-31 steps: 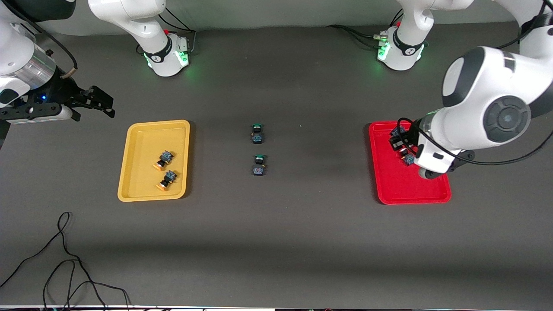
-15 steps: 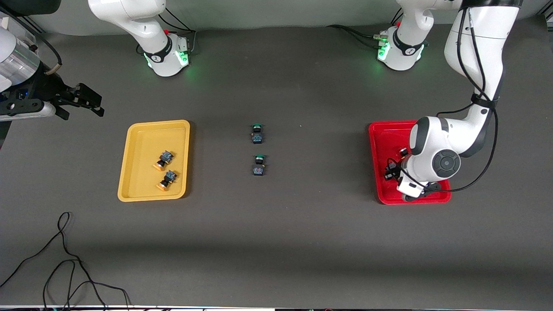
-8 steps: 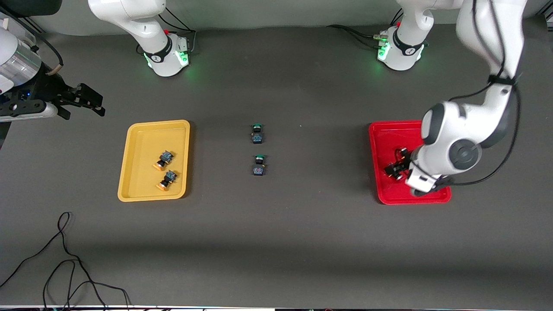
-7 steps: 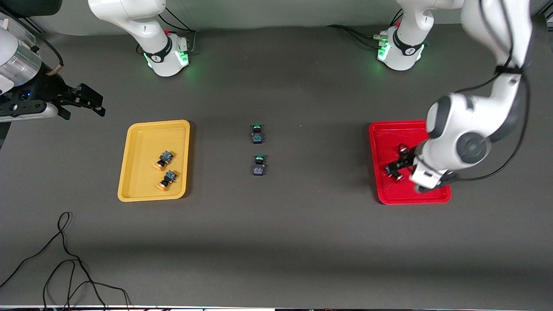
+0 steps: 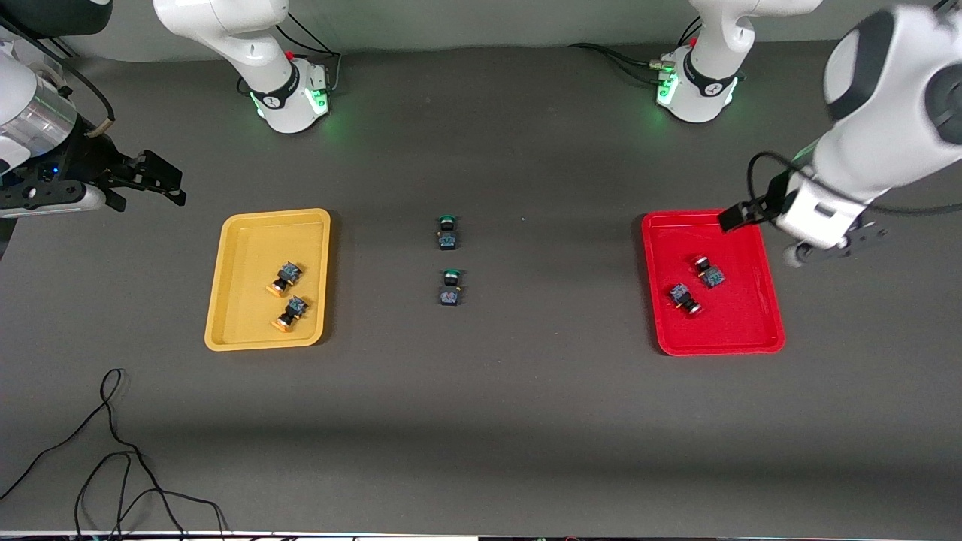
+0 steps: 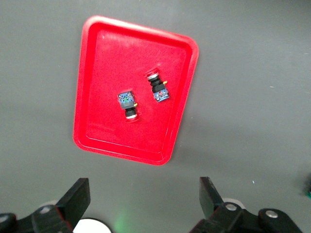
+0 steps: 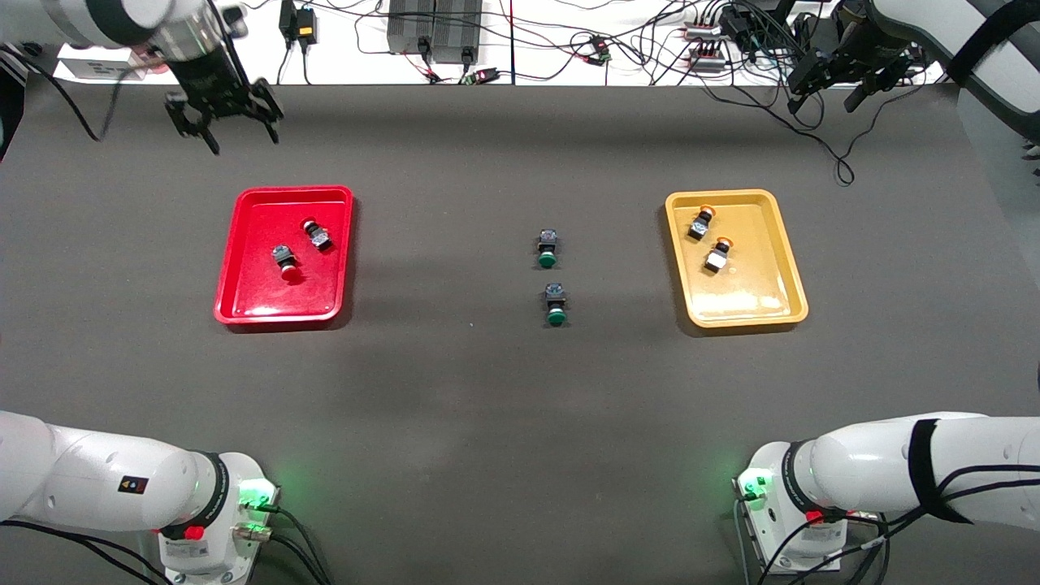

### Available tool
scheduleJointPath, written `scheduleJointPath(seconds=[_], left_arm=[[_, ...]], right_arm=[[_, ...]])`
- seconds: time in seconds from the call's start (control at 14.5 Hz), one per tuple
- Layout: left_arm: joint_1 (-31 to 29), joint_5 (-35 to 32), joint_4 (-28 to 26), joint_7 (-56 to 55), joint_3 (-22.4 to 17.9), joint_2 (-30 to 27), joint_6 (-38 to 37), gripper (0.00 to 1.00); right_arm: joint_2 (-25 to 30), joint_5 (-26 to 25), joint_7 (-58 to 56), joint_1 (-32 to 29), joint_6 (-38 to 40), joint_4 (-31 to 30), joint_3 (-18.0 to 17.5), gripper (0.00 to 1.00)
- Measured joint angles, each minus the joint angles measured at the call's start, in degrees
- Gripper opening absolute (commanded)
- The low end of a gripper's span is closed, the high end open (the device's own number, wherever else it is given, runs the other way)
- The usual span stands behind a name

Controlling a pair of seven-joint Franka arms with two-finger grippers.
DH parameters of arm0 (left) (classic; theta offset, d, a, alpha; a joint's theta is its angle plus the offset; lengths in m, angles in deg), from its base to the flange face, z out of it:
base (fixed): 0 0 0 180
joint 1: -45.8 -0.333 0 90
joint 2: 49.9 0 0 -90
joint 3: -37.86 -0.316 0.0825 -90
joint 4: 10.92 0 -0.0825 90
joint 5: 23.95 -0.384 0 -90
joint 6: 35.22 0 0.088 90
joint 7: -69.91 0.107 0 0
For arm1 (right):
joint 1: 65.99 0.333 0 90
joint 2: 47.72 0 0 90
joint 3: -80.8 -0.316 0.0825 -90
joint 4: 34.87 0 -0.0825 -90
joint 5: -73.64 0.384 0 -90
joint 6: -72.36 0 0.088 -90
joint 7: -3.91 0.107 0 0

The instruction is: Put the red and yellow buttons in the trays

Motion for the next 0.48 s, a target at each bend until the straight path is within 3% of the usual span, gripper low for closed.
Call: scheduleJointPath(seconds=[0.48], left_arm=[[0.0, -7.7, 3.6, 12.8, -1.1, 0.3, 0.1, 1.00]], right_arm=[[-0.1, 0.0, 0.0, 0.0, -0.2, 0.1, 0.0, 1.00]])
